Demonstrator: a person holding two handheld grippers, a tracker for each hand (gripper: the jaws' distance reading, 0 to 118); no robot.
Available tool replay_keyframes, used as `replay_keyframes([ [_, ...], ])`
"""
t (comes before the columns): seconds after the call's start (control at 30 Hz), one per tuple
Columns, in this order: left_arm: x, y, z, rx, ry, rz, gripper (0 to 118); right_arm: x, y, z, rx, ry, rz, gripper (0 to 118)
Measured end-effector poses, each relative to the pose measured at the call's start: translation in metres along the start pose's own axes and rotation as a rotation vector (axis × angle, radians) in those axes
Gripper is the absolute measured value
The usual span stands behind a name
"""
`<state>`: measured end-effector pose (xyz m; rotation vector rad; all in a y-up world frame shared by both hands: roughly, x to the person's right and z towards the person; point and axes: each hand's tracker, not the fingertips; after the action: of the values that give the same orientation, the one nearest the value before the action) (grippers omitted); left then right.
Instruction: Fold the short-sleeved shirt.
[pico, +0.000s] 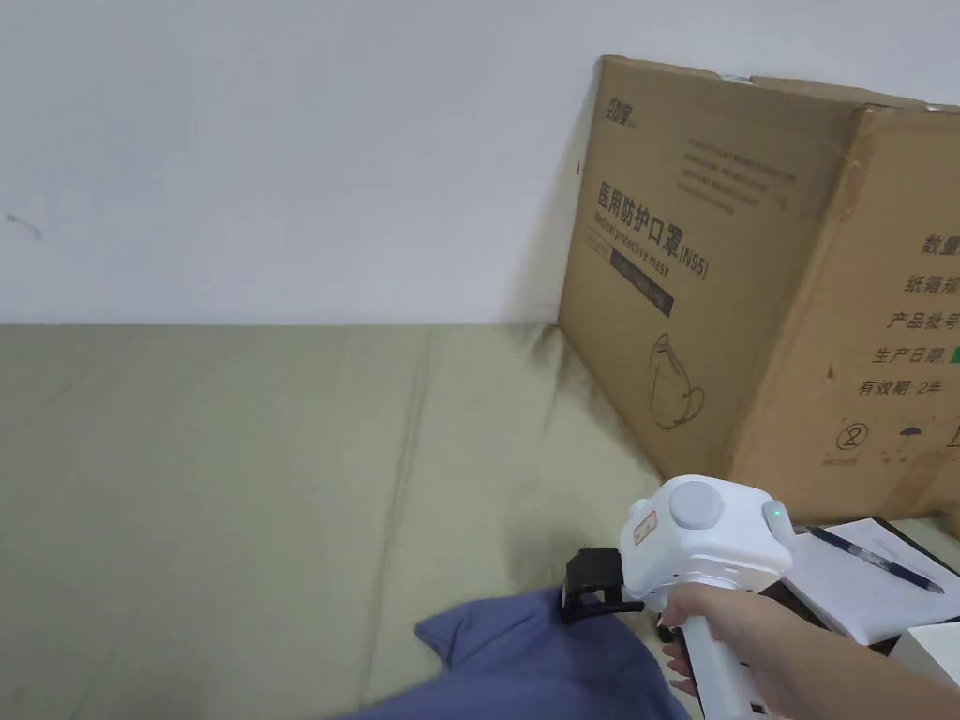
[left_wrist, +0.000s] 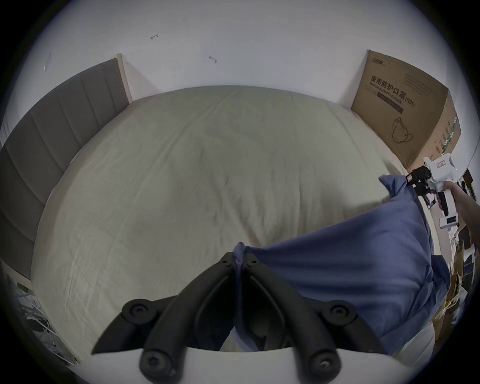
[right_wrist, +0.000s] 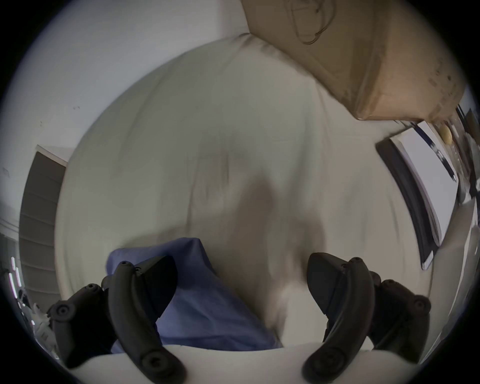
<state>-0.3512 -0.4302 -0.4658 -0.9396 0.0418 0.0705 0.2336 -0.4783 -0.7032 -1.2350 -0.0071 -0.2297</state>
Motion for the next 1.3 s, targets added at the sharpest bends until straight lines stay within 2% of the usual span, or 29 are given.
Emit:
replay_keyframes([
  [0.07,-0.002,-0.003,-0.005,-0.018,0.004,-0.009,2,-0.010,0.001,-0.004,-0.040,-0.059,0.079,105],
  [0.1,-0.003,-0.005,-0.008,-0.032,0.009,-0.012,2,-0.018,-0.001,-0.002,-0.045,-0.097,0.131,97],
  [0.17,-0.005,-0.008,-0.013,-0.053,0.007,-0.006,2,-0.029,-0.005,0.007,-0.009,-0.128,0.184,72],
  [0.2,-0.005,-0.009,-0.014,-0.061,0.004,-0.001,2,-0.035,-0.006,0.013,0.001,-0.112,0.207,66],
  [0.23,-0.005,-0.009,-0.014,-0.065,0.005,0.002,2,-0.043,-0.009,0.019,0.001,-0.084,0.232,66],
  [0.27,-0.006,-0.010,-0.014,-0.066,0.004,0.008,2,-0.048,-0.012,0.022,-0.009,-0.067,0.247,40],
  [0.3,-0.006,-0.010,-0.013,-0.067,0.000,0.015,2,-0.054,-0.016,0.024,-0.024,-0.046,0.253,2],
  [0.33,-0.007,-0.009,-0.011,-0.069,-0.002,0.021,2,-0.058,-0.021,0.029,-0.016,-0.067,0.268,1],
  [0.37,-0.007,-0.009,-0.007,-0.069,0.000,0.023,2,-0.058,-0.024,0.034,-0.025,-0.019,0.266,1],
  [0.4,-0.008,-0.008,-0.002,-0.067,0.001,0.025,2,-0.057,-0.029,0.045,0.008,0.015,0.248,1],
  [0.47,-0.011,-0.006,0.014,-0.054,-0.009,0.037,2,-0.052,-0.037,0.077,0.121,0.015,0.213,1],
  [0.53,-0.013,-0.001,0.035,-0.031,-0.017,0.044,2,-0.037,-0.045,0.125,0.232,0.058,0.171,1],
  [0.63,-0.008,0.011,0.078,0.048,-0.050,0.036,2,-0.020,-0.063,0.202,0.317,0.111,0.107,1],
  [0.7,-0.003,0.020,0.112,0.104,-0.059,0.009,2,-0.011,-0.081,0.254,0.370,0.143,0.094,1],
  [0.87,0.004,0.050,0.205,0.262,-0.087,-0.026,2,0.003,-0.120,0.370,0.515,0.159,0.128,1],
  [0.93,0.005,0.066,0.245,0.337,-0.072,-0.041,2,0.005,-0.132,0.414,0.576,0.229,0.123,1],
  [1.07,0.006,0.102,0.305,0.419,-0.064,-0.063,2,0.004,-0.141,0.483,0.663,0.281,0.122,1],
  [1.2,0.008,0.144,0.347,0.502,-0.069,-0.041,2,-0.015,-0.133,0.538,0.777,0.233,0.189,1],
  [1.3,0.011,0.179,0.365,0.541,-0.050,-0.052,2,-0.032,-0.112,0.566,0.845,0.193,0.179,1],
])
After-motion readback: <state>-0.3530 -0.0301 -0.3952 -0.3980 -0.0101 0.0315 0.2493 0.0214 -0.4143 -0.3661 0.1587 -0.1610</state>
